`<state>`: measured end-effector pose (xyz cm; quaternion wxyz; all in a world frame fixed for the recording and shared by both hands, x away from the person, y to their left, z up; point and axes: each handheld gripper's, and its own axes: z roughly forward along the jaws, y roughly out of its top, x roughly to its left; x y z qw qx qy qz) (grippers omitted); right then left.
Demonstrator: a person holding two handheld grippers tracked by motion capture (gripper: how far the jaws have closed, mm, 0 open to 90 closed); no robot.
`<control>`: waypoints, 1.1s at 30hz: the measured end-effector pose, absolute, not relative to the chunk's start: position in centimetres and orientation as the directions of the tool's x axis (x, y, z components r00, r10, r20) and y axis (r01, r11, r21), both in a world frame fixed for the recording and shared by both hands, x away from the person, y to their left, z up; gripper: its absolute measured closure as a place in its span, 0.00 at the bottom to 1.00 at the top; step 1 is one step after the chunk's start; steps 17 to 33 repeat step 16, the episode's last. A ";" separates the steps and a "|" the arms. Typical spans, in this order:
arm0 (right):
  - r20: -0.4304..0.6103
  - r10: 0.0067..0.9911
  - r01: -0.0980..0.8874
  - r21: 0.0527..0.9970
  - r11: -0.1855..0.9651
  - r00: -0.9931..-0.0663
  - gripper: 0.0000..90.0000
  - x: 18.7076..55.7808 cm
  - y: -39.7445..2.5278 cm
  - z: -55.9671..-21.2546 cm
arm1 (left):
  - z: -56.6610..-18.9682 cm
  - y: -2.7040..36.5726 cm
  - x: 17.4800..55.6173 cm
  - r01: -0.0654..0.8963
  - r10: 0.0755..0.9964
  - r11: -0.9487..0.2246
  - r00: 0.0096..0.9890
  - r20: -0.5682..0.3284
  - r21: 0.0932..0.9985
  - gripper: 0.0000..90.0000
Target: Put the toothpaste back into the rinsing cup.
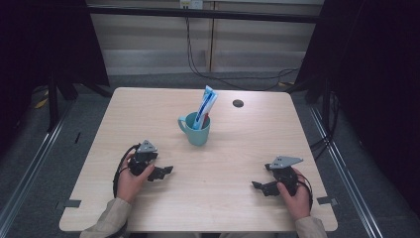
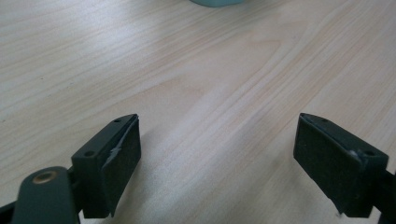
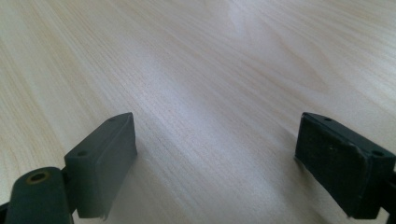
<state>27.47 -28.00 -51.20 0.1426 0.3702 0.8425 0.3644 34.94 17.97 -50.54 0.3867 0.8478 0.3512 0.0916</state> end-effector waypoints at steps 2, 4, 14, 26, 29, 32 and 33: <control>0.030 0.728 0.520 0.720 0.459 -0.684 0.13 27.5 -28.0 -51.2 | -50.6 18.0 34.9 0.525 0.670 -0.453 0.734 -0.114 0.720 0.17; 0.029 0.728 0.520 0.720 0.461 -0.685 0.13 27.5 -28.0 -51.2 | -50.7 18.0 34.9 0.523 0.666 -0.458 0.738 -0.113 0.719 0.17; 0.029 0.727 0.520 0.720 0.461 -0.685 0.13 27.5 -28.0 -51.2 | -50.7 17.8 34.7 0.478 0.645 -0.512 0.763 -0.049 0.713 0.16; 0.029 0.728 0.520 0.720 0.460 -0.685 0.13 27.5 -28.0 -51.2 | -50.8 17.7 34.6 0.479 0.645 -0.512 0.762 -0.049 0.713 0.16; 0.029 0.728 0.520 0.720 0.460 -0.685 0.13 27.5 -28.0 -51.2 | -50.8 17.7 34.6 0.479 0.645 -0.512 0.762 -0.049 0.713 0.16; 0.029 0.728 0.520 0.720 0.460 -0.685 0.13 27.5 -28.0 -51.2 | -50.8 17.7 34.6 0.479 0.645 -0.512 0.762 -0.049 0.713 0.16; 0.029 0.728 0.520 0.720 0.460 -0.685 0.13 27.5 -28.0 -51.2 | -50.8 17.7 34.6 0.479 0.645 -0.512 0.762 -0.049 0.713 0.16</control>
